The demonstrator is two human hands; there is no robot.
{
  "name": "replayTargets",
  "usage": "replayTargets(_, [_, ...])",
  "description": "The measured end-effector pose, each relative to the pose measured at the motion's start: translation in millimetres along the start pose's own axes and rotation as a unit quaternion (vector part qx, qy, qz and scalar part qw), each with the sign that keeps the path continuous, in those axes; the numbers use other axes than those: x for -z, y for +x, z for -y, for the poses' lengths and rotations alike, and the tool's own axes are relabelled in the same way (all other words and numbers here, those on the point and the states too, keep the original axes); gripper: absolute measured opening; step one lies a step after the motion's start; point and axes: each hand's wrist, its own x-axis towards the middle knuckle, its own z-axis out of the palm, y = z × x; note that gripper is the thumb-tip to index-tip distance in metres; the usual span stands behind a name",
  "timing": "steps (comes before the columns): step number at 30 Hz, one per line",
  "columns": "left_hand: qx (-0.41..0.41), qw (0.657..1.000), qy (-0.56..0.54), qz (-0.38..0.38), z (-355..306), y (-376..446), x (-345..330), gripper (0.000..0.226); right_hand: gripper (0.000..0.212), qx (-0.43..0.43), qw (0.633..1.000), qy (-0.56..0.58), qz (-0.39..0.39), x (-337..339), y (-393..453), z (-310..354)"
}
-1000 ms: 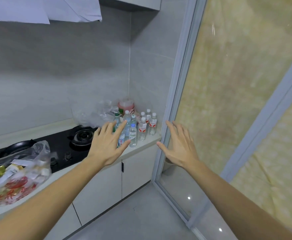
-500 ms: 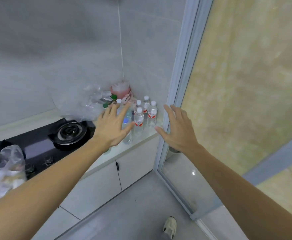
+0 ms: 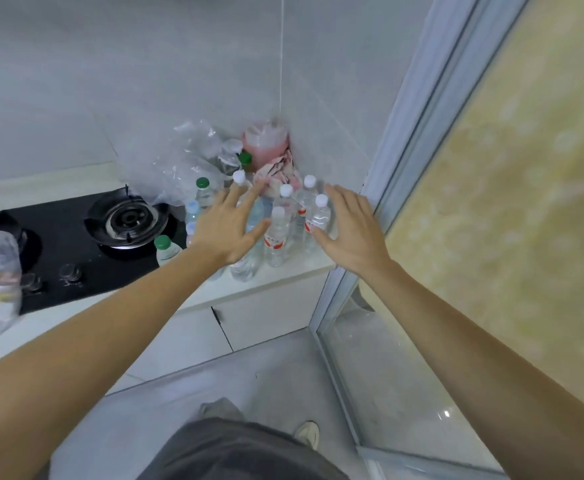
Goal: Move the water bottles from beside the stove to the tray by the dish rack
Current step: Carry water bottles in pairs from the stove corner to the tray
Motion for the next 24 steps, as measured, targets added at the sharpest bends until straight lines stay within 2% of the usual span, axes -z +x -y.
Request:
replayTargets(11, [0.022,0.994,-0.044,0.097,18,69,-65,0.066,0.072,-0.009,0.997,0.015,0.080,-60,78,-35])
replayTargets(18, [0.032,0.979,-0.069,0.188,25,105,-105,0.057,0.062,-0.062,0.983,-0.039,0.169,-102,116,-61])
replayTargets(22, [0.045,0.977,-0.093,0.186,25,109,-125,0.045,0.062,-0.077,0.983,-0.036,0.162,-117,126,-68])
replayTargets(24, [0.052,0.979,-0.090,0.177,22,113,-129,0.046,0.072,-0.093,0.981,-0.009,0.170,-121,128,-73])
